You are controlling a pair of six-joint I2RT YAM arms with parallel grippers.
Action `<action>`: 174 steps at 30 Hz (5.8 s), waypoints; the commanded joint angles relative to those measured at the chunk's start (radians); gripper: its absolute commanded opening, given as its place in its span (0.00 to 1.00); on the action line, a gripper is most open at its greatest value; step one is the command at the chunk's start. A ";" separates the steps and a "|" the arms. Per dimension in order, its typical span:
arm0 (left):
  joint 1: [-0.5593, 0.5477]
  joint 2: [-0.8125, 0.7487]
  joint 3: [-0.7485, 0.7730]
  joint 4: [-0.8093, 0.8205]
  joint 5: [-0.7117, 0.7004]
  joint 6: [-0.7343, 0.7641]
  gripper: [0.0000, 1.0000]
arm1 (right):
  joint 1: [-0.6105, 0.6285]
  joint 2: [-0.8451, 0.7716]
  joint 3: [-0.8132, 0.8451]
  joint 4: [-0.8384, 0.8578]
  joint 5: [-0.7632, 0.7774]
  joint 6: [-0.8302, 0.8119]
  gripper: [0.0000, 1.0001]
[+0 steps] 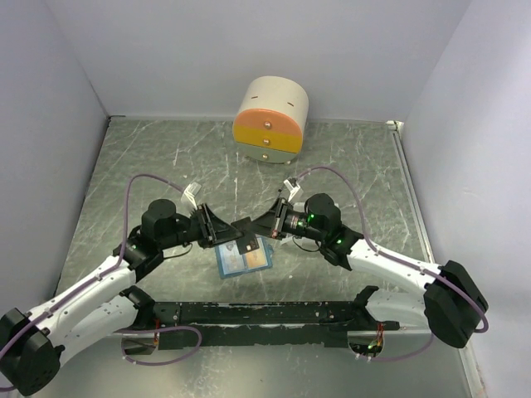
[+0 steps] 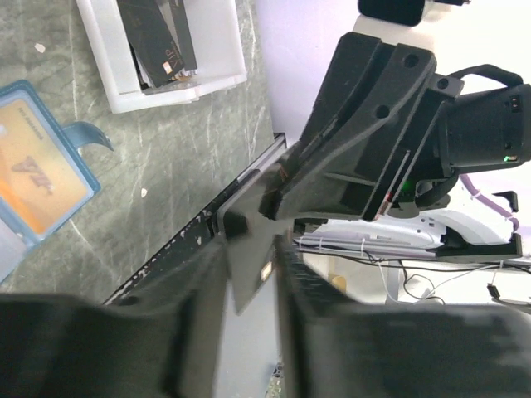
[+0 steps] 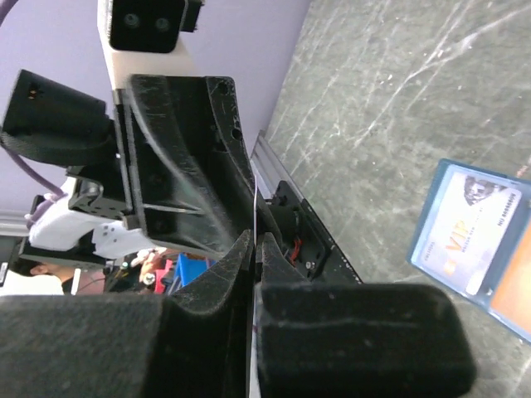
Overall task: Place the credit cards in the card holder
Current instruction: Pick up the credit card from the storage box, then insert the credit card into the card holder.
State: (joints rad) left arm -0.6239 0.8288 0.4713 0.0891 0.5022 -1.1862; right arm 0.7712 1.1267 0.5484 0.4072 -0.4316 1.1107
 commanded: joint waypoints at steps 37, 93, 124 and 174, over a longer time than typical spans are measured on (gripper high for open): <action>-0.003 0.192 0.070 -0.304 -0.119 0.218 0.07 | 0.052 0.303 0.335 -0.725 0.468 -0.498 0.56; 0.138 0.584 0.062 -0.222 0.147 0.445 0.07 | 0.171 0.507 0.316 -0.674 0.500 -0.500 0.30; 0.138 0.572 0.153 -0.319 0.147 0.486 0.07 | 0.171 0.502 0.310 -0.676 0.530 -0.528 0.24; 0.136 0.704 0.063 -0.136 0.017 0.464 0.07 | 0.181 0.464 0.255 -0.645 0.502 -0.485 0.22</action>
State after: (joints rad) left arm -0.4881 1.5074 0.5610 -0.0937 0.6159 -0.7280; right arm 0.9428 1.6016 0.8268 -0.2291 0.0681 0.6144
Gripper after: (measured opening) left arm 0.068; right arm 0.224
